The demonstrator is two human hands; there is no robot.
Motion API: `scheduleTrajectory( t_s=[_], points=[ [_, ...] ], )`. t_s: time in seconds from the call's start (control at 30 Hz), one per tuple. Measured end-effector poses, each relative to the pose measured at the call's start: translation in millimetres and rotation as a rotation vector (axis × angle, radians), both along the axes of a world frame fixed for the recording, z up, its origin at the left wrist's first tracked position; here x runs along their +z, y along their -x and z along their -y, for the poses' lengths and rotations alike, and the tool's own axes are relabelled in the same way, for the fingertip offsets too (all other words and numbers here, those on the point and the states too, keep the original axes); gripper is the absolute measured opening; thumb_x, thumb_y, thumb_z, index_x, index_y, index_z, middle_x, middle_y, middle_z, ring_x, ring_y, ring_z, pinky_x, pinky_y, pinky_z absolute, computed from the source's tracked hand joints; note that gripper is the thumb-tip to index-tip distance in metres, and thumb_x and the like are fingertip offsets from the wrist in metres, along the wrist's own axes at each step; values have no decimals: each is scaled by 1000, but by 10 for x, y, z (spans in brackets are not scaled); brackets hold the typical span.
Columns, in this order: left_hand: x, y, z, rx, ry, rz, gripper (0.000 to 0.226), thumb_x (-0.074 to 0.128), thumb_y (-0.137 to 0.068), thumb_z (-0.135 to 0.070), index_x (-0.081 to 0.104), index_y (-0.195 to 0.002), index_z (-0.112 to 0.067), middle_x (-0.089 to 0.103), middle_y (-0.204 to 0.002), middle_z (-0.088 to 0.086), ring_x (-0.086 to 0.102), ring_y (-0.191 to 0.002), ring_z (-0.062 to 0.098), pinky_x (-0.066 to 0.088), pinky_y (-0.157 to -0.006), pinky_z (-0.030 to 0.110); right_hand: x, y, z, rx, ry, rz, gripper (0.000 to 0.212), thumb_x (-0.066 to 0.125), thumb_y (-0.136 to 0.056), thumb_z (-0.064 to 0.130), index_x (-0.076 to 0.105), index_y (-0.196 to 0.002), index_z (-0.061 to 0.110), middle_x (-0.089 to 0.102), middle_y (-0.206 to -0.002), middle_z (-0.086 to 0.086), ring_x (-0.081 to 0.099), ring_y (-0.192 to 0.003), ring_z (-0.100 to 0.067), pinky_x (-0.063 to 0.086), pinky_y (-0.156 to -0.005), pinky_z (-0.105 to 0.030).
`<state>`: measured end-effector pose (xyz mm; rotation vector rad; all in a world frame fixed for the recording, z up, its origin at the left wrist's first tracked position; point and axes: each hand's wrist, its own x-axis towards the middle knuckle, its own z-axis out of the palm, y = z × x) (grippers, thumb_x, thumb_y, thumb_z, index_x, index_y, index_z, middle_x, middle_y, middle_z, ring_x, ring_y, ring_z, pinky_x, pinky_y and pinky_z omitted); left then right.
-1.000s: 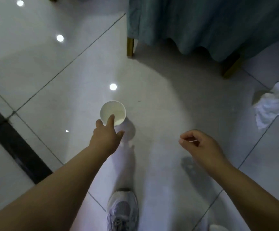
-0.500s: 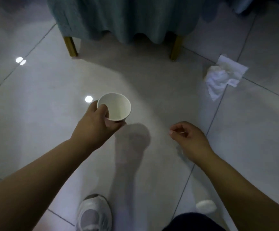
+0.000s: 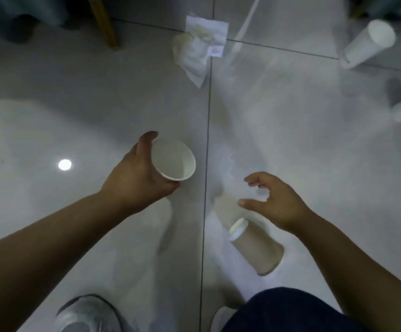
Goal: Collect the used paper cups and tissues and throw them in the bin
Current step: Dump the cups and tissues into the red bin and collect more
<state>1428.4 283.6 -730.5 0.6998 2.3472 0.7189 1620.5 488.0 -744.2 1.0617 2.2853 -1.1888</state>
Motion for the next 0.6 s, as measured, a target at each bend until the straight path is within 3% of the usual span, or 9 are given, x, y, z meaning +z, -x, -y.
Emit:
scheduleTrajectory(
  t_s=[0.1, 0.27, 0.37, 0.47, 0.6],
  points=[
    [-49, -153, -89, -58, 21, 12, 103, 84, -65, -36, 23, -146, -18, 44, -142, 8, 46, -125, 28, 41, -98, 38, -47, -277, -13, 180, 33, 203, 73, 82, -67, 46, 43, -128, 41, 44, -129, 8, 41, -123, -17, 39, -103, -39],
    [-149, -282, -90, -84, 49, 11, 101, 84, -66, -35, 26, -146, -15, 42, -144, 8, 45, -126, 27, 40, -97, 35, -273, -395, 164, 349, 39, 376, 97, 82, -69, 42, 24, -147, 32, 37, -142, 1, 38, -127, -22, 39, -104, -39],
    [-190, -303, -58, -93, 57, -2, 97, 85, -65, -34, 31, -143, -15, 46, -138, 9, 48, -120, 27, 42, -91, 34, -383, -413, 229, 345, 37, 419, 95, 84, -67, 39, 28, -143, 25, 48, -133, -3, 49, -117, -23, 45, -96, -35],
    [-213, -294, -31, -99, 55, -13, 91, 86, -62, -36, 37, -137, -17, 50, -131, 7, 52, -113, 25, 46, -86, 34, -423, -395, 259, 311, 9, 366, 78, 83, -67, 40, 41, -129, 21, 56, -119, -1, 55, -101, -19, 44, -80, -26],
    [-223, -298, -3, -103, 65, -30, 91, 87, -60, -37, 39, -135, -18, 51, -129, 7, 51, -113, 26, 48, -87, 37, -366, -201, 230, 188, -115, 191, 74, 80, -68, 45, 45, -128, 19, 50, -119, 0, 51, -100, -16, 43, -80, -26]
  ],
)
